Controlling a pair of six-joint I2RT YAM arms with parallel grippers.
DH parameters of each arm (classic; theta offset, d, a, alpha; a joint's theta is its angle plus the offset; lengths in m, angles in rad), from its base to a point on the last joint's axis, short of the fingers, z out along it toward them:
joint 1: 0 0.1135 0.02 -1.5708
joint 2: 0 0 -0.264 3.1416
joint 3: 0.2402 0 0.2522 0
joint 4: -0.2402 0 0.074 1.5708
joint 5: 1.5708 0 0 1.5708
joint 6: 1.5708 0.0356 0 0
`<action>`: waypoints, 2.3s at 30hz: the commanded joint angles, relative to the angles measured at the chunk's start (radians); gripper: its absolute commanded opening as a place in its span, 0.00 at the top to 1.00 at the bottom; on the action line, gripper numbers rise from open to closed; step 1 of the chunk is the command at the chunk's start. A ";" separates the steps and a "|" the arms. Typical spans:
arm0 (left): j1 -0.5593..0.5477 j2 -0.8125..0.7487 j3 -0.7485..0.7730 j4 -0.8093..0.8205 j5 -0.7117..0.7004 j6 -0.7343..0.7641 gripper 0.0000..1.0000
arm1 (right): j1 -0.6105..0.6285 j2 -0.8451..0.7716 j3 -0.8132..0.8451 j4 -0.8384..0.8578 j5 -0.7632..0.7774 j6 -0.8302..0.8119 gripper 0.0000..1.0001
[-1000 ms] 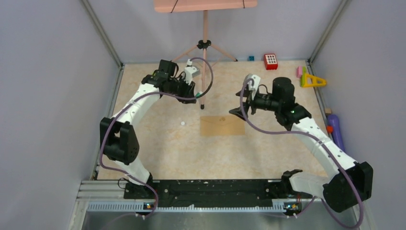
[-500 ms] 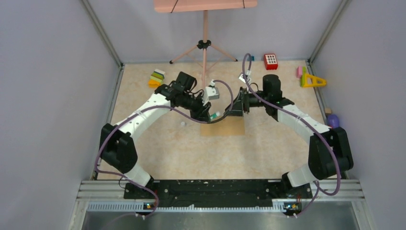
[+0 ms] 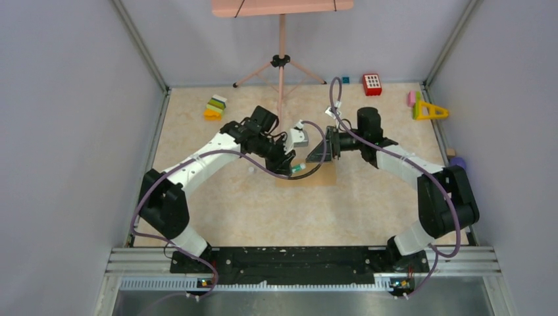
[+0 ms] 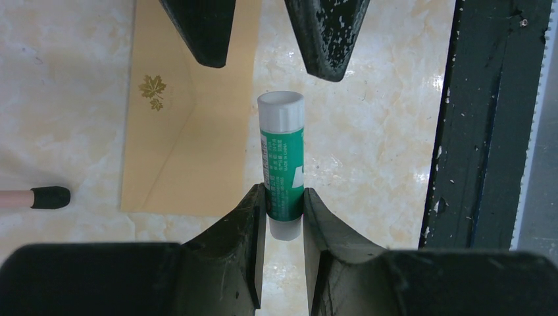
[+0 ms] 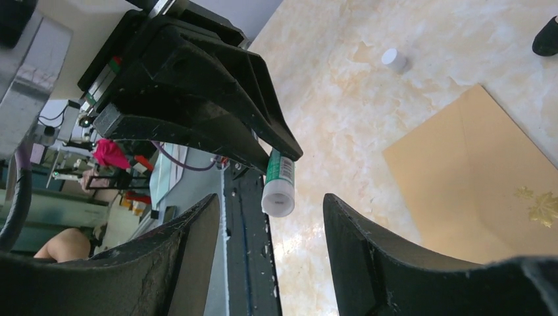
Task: Place the letter into the envelope and seal it
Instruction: Screw the solid glue.
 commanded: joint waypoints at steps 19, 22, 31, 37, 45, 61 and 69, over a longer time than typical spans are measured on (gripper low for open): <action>-0.029 -0.004 -0.011 0.039 -0.020 0.019 1.00 | 0.076 0.037 0.047 -0.157 0.031 -0.168 0.46; -0.036 -0.001 -0.010 0.035 -0.023 0.023 1.00 | 0.078 0.043 0.056 -0.161 0.034 -0.171 0.47; -0.049 0.007 -0.013 0.028 -0.037 0.031 1.00 | 0.077 0.041 0.079 -0.192 0.030 -0.195 0.50; -0.049 0.012 -0.012 0.028 -0.043 0.031 1.00 | 0.076 0.043 0.080 -0.235 0.032 -0.232 0.54; -0.049 0.013 -0.013 0.028 -0.043 0.032 1.00 | 0.077 0.043 0.084 -0.248 0.035 -0.246 0.65; -0.057 0.022 -0.011 0.022 -0.038 0.037 1.00 | 0.078 0.044 0.087 -0.226 0.037 -0.233 0.65; -0.057 0.024 -0.011 0.025 -0.040 0.034 1.00 | 0.077 0.044 0.085 -0.224 0.027 -0.242 0.85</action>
